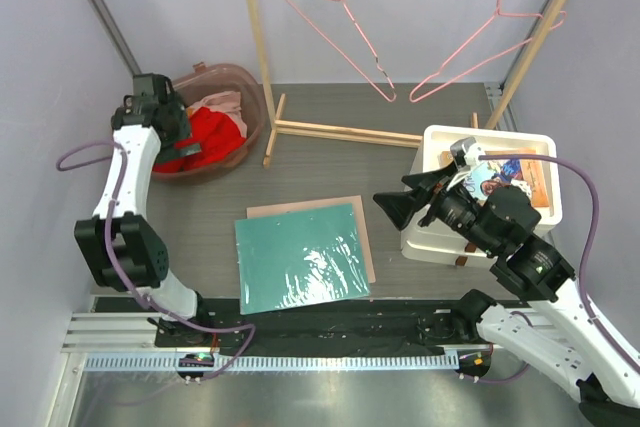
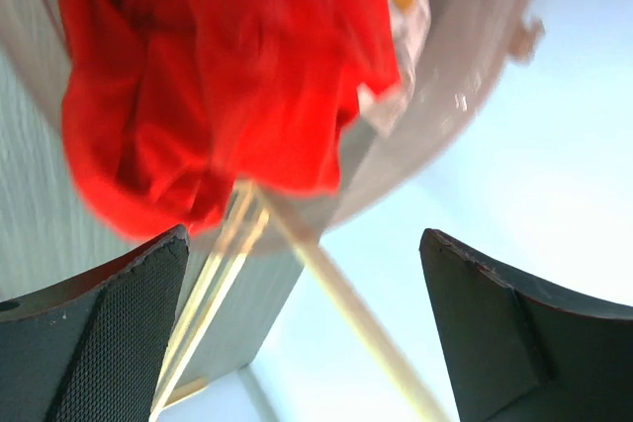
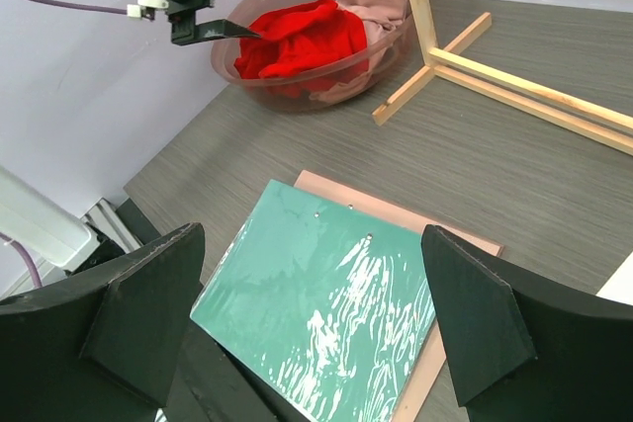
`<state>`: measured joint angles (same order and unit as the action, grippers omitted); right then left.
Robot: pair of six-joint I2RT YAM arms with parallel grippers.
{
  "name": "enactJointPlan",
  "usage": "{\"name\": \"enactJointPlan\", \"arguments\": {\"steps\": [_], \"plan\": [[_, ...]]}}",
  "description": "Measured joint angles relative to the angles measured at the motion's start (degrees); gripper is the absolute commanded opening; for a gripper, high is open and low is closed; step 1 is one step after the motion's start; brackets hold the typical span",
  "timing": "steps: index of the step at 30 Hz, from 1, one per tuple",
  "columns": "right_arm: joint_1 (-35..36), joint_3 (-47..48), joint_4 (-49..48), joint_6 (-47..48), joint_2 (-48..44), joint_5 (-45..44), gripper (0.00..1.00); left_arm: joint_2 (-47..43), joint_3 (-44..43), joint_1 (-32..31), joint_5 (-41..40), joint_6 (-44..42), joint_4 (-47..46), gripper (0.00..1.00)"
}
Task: Remove the t-shirt from the hanger
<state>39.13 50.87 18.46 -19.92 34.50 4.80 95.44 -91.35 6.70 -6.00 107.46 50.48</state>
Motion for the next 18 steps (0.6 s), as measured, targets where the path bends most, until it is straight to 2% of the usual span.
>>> {"name": "enactJointPlan", "arguments": {"steps": [5, 13, 16, 18], "plan": [[0.0, 0.0, -0.2, -1.5, 1.7, -1.1, 0.96, -10.6, 8.3, -5.7, -1.2, -3.5, -2.8, 0.98], [0.0, 0.0, -1.2, -5.8, 4.9, -3.3, 0.99, -18.6, 16.6, -30.0, -4.4, -21.0, -14.7, 0.99], [0.0, 0.0, -1.3, -7.6, 4.6, -5.1, 1.0, -27.1, 26.5, -36.4, -4.2, -29.4, -23.0, 1.0], [0.0, 0.0, -1.3, -8.9, 4.0, -5.9, 1.0, -33.9, 33.9, -38.4, -0.5, -35.0, -29.5, 1.0]]}}
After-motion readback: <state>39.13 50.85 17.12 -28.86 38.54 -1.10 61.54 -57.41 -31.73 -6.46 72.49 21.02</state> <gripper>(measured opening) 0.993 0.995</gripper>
